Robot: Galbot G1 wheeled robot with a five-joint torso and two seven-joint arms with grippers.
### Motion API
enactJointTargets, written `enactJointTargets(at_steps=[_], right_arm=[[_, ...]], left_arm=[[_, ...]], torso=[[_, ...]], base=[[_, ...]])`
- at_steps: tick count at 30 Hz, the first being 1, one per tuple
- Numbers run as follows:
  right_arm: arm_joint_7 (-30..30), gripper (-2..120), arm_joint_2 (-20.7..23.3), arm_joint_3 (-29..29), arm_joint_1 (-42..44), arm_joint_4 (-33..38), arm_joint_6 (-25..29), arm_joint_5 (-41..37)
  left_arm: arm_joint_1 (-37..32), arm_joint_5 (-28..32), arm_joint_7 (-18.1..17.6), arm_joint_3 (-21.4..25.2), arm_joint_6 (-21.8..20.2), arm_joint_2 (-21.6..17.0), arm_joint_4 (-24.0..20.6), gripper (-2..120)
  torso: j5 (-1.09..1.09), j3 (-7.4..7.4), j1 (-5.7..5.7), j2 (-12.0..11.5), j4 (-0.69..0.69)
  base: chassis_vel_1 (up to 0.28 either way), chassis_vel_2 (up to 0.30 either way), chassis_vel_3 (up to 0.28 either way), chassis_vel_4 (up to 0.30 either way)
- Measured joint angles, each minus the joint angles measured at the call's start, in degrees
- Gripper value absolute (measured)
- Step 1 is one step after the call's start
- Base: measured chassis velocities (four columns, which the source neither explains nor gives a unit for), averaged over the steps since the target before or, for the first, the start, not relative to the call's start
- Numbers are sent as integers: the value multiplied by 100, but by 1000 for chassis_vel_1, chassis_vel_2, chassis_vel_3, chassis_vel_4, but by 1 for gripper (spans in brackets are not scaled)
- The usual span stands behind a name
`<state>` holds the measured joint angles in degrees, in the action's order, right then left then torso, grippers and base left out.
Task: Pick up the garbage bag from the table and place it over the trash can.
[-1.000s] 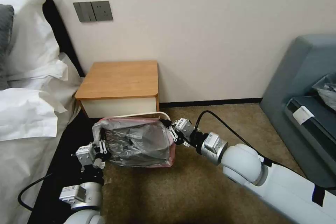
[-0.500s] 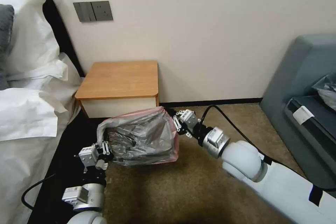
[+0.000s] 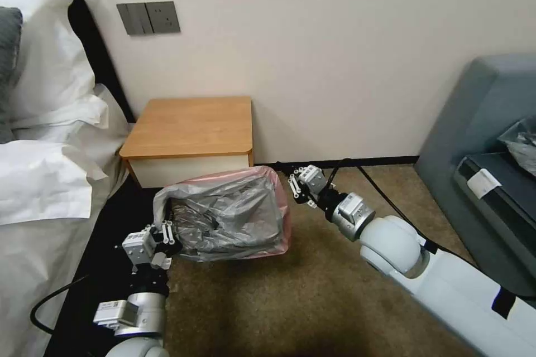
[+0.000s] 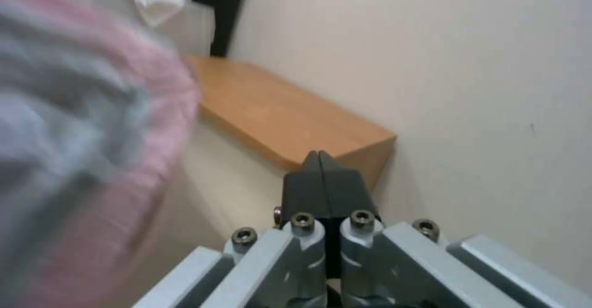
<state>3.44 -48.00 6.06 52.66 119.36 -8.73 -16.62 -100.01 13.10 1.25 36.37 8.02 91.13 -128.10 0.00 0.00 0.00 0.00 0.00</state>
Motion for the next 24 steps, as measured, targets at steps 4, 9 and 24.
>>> enactJointTargets(at_steps=[4,9,24], right_arm=[[161,9,-70,-231,455,486,-32,-274],[532,28,-177,-247,745,934,-444,-1328],[540,48,-342,-238,922,873,-615,-1978]], left_arm=[[47,114,-34,84,-14,-14,68,6],[96,187,-56,102,-62,-2,64,6],[98,329,-85,131,-108,8,-60,6]], torso=[[0,0,0,0,-1],[-1,0,0,0,0],[0,0,0,0,1]], base=[[0,0,0,0],[0,0,0,0],[0,0,0,0]])
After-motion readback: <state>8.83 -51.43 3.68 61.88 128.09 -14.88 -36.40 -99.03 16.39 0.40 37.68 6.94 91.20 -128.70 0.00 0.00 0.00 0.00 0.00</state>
